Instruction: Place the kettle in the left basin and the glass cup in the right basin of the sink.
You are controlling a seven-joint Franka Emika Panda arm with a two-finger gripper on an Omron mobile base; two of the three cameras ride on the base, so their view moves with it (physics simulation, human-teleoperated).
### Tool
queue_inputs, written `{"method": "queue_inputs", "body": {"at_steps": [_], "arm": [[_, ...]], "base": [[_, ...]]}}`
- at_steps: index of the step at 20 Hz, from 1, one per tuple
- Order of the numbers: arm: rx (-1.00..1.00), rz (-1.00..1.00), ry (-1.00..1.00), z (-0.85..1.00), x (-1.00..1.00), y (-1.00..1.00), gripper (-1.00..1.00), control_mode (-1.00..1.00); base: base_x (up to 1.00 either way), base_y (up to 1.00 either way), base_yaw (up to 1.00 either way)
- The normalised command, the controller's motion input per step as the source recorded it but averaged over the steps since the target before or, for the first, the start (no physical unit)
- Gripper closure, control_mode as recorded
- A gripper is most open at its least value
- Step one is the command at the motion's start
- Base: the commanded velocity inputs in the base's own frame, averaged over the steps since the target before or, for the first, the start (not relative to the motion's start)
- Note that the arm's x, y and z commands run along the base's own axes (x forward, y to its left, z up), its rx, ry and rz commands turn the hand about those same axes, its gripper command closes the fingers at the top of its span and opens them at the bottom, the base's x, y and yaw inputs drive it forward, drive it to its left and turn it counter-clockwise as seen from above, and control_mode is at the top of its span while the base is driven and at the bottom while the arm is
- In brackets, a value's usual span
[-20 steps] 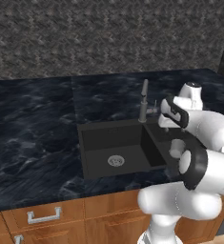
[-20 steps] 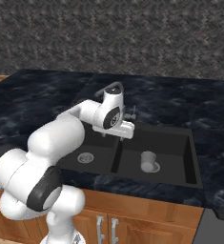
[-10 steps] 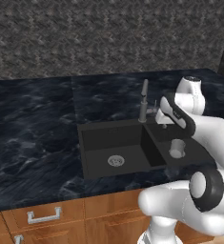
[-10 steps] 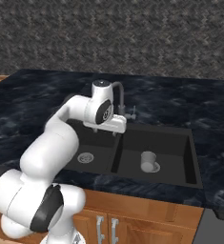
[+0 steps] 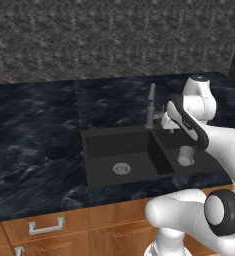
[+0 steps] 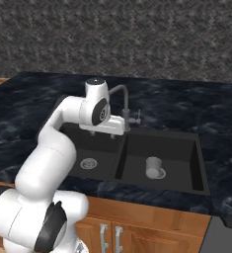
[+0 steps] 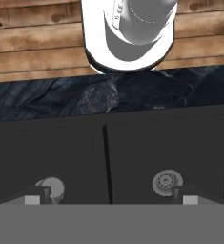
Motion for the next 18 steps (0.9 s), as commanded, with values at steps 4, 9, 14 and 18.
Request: {"method": "queue_inputs", "body": {"at_steps": [4, 9, 14, 18], "arm": [[0.00, 0.00, -0.04, 0.26, -0.41, 0.06, -1.00, -1.00], [-0.03, 0.00, -0.06, 0.17, -0.41, 0.11, -1.00, -1.00], [-0.05, 0.00, -0.03, 0.10, -0.38, 0.21, -1.00, -1.00], [0.00, 0.00, 0.00, 0.06, -0.11, 0.04, -1.00, -1.00]], "base": [[0.00, 0.00, 0.00], [0.00, 0.00, 0.00], [0.00, 0.00, 0.00], [0.00, 0.00, 0.00]]}}
